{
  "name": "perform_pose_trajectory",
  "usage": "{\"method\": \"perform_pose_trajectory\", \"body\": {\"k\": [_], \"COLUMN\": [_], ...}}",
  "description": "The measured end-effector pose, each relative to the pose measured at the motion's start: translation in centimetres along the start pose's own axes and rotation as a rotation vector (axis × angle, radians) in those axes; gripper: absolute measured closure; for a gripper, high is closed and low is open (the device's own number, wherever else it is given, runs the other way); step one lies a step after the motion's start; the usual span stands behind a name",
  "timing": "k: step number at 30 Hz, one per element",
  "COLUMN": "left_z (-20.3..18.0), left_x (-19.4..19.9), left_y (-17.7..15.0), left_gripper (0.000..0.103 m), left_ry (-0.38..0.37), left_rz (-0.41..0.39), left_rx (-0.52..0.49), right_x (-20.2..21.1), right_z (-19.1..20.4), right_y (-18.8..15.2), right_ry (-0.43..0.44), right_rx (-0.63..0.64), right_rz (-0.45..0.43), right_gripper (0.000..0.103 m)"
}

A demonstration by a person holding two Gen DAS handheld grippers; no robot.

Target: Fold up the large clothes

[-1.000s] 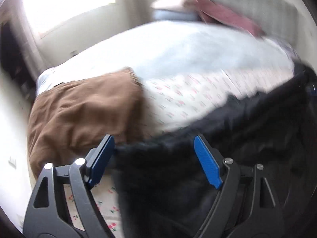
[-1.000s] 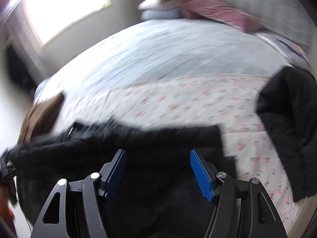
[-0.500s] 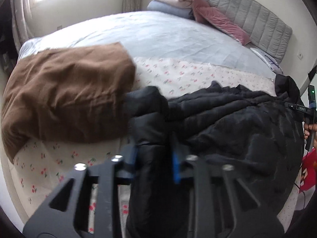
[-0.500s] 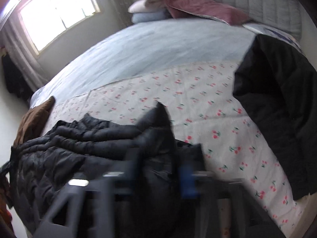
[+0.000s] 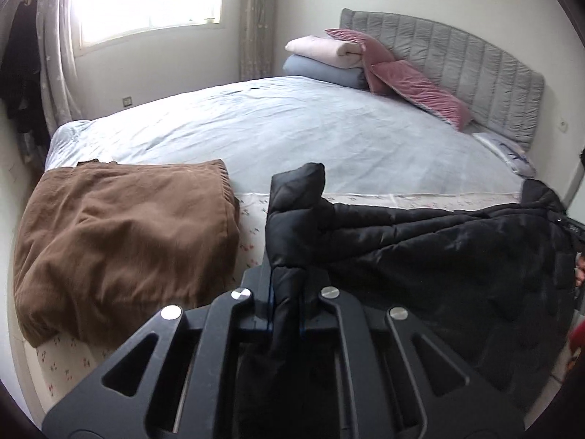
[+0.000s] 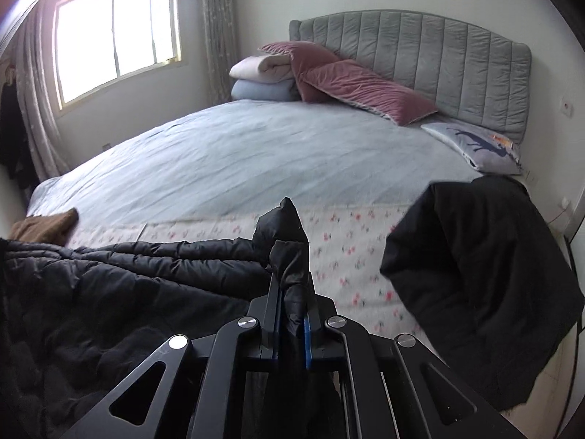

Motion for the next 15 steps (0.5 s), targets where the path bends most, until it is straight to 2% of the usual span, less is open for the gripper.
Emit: {"method": "perform_pose_trajectory", "body": {"k": [4, 8, 11, 13, 15], "left_z": [-0.7, -0.9, 0.3, 1.5, 2.1], "left_x": [-3.8, -6.9, -8.8, -9.5, -9.3], "left_y": [-0.2, -1.4, -1.9, -1.9, -1.8], "left_gripper": [0.093, 0.088, 0.082, 0.081, 0.081], "left_ry": [0.113, 0.223, 0.27, 0.293, 0.287], "left_rz": [0.032, 0.08, 0.13, 0.159, 0.165], "left_rx": [-0.026, -0.078, -0.053, -0.012, 0.015], "right_x": [-4.0, -8.7, -10.6, -11.2, -11.0], "right_z": [0.8, 1.6, 1.0, 0.2, -0.6], "right_y": [0.5, -0.9, -1.8, -2.0, -1.9], "right_ry": [-0.042, -0.101, -0.124, -0.138, -0.167], "right_rx": [-0.026, 0.001, -0.01, -0.035, -0.053], "right_rz": [0.041, 0.121, 0.169, 0.186, 0.181], "right_gripper": [0.095, 0.093, 0.087, 0.079, 0.075]}}
Point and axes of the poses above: each gripper's, at about its wrist camera, not at the fingertips, and x roughly against the way its jaws point, z to its left, y to its top, the point moved 2 cm from there along -x, roughly the way its jaws point, and after that the axes turned 4 degrees about z, right-handed, at the moved point
